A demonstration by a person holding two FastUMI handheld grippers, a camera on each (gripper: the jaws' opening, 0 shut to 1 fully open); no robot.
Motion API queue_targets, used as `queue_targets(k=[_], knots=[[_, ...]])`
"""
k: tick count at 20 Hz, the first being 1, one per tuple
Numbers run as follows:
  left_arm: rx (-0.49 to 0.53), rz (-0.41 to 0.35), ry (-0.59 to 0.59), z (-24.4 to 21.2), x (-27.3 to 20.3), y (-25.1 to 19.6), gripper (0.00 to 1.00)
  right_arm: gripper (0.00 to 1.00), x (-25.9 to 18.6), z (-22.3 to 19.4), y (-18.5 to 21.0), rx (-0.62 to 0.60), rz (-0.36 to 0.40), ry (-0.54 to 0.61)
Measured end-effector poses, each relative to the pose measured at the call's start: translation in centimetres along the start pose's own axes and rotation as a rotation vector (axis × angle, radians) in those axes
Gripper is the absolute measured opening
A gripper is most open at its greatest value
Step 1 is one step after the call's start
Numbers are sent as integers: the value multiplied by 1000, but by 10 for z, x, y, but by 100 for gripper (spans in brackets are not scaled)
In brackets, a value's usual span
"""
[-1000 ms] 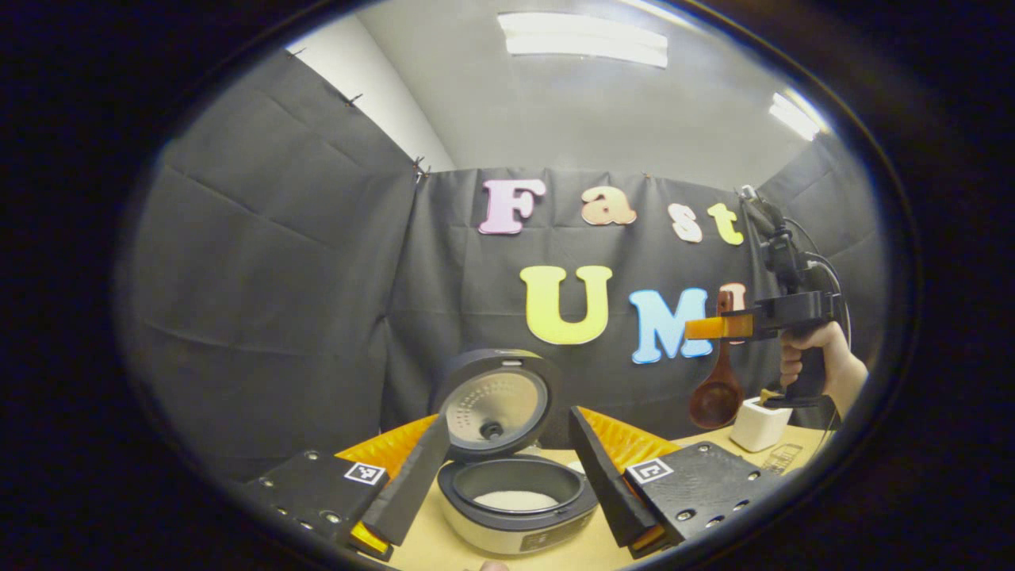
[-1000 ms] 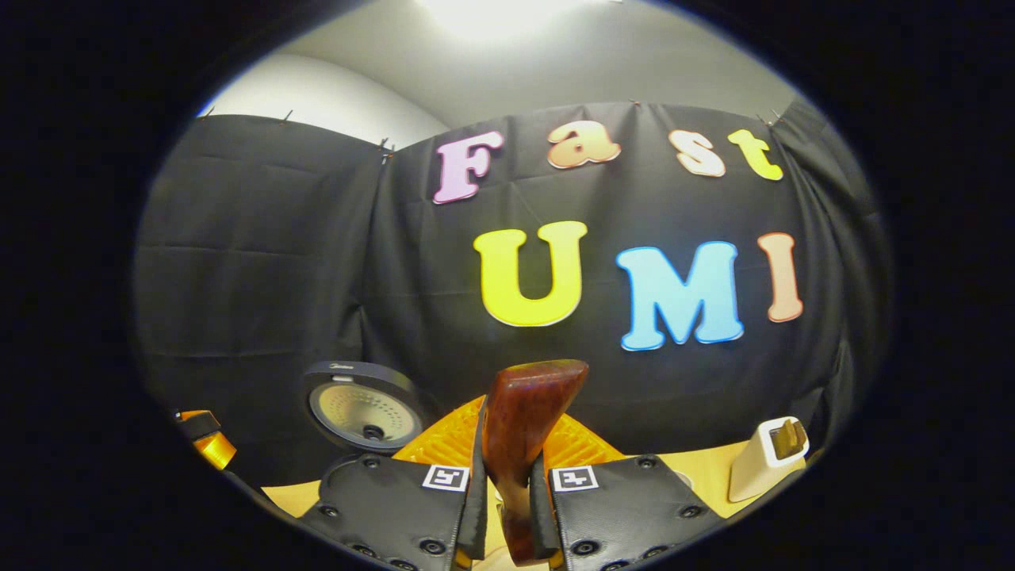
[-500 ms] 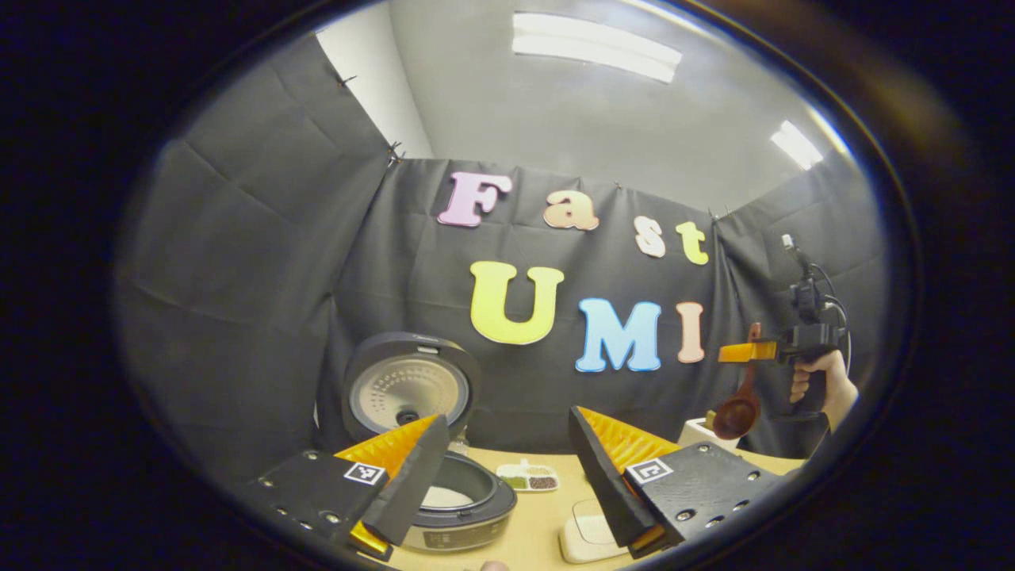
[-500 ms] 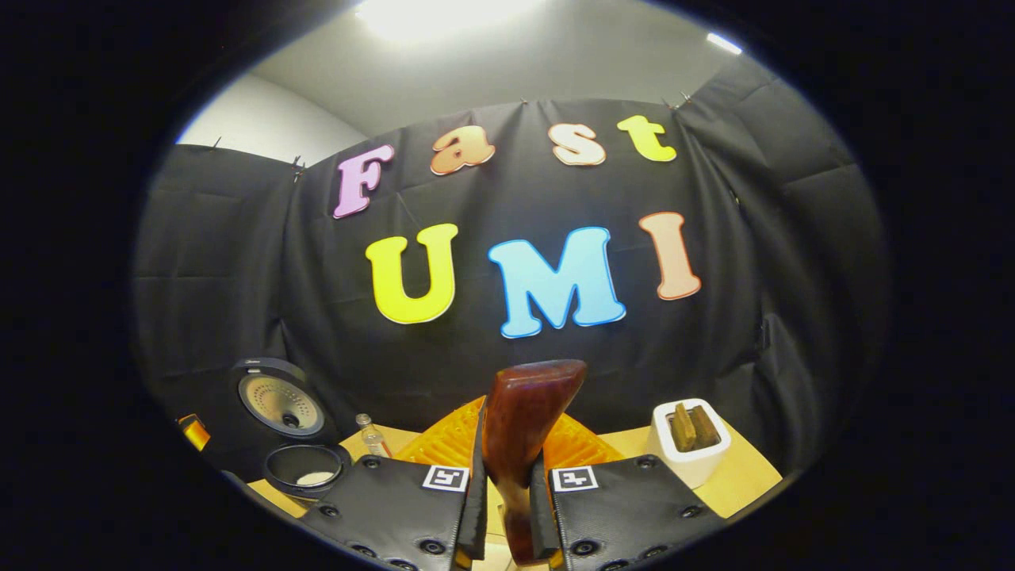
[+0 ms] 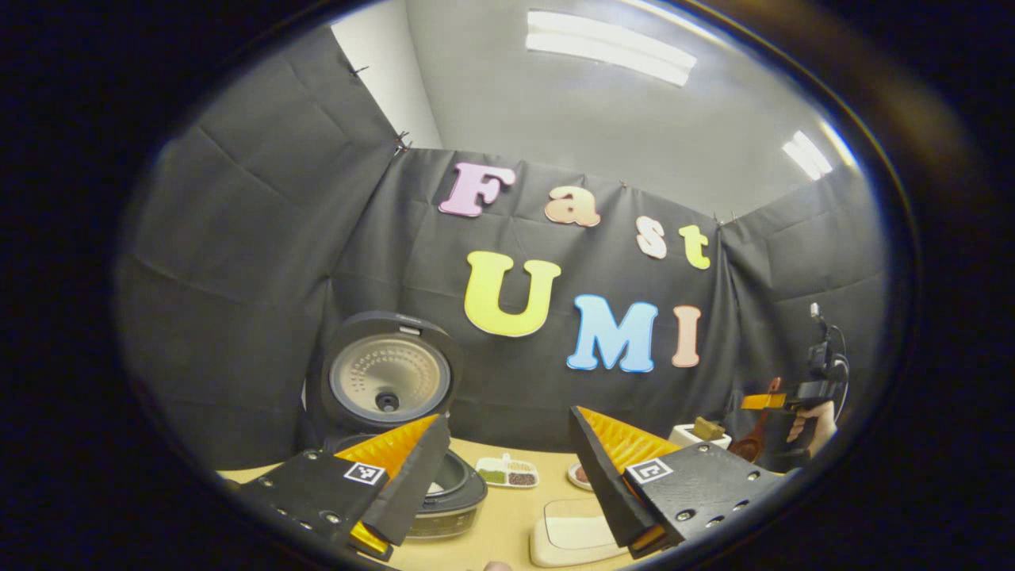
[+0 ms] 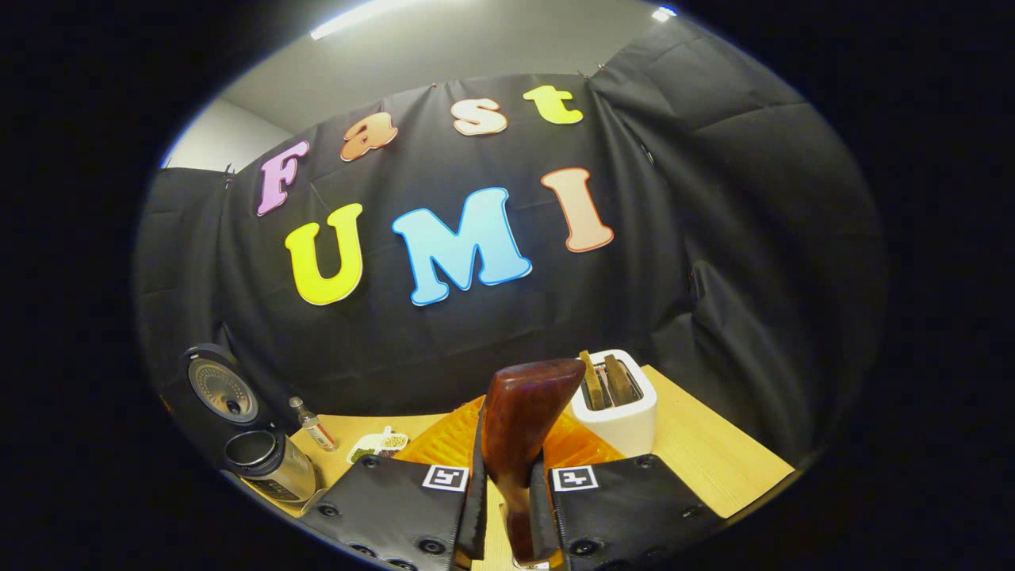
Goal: Close the left gripper, press the button to open the rice cooker; take a wooden spoon from the chopstick holder with the right hand, scoop a spoonful of rice and pour it into the rice cooker, then put the wooden spoon back into the chopstick holder.
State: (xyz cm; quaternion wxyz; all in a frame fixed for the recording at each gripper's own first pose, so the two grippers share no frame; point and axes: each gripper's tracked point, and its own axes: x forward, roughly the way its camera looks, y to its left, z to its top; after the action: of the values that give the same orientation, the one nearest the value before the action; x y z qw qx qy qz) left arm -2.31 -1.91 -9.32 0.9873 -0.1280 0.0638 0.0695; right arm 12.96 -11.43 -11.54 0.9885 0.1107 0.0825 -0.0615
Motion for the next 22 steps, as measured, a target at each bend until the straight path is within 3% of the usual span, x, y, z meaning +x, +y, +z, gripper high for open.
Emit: queue_targets(k=[8, 12, 18, 20, 21, 22], knots=[[-27, 24, 41, -10, -3, 2, 94, 25, 22, -67, -30, 114, -20, 139], [-10, 34, 46, -11, 8, 3, 93, 24, 27, -87, -41, 73, -61, 139], [-45, 44, -9, 11, 19, 15, 94, 24, 31, -118, -35, 99, -60, 191], [-35, 89, -37, 25, 25, 37, 94, 27, 31, -128, -33, 100, -51, 209], [-18, 118, -46, 33, 29, 50, 92, 21, 29, -128, -33, 99, -45, 207], [-2, 151, -62, 44, 35, 64, 92, 30, 25, -122, -32, 98, -46, 195]])
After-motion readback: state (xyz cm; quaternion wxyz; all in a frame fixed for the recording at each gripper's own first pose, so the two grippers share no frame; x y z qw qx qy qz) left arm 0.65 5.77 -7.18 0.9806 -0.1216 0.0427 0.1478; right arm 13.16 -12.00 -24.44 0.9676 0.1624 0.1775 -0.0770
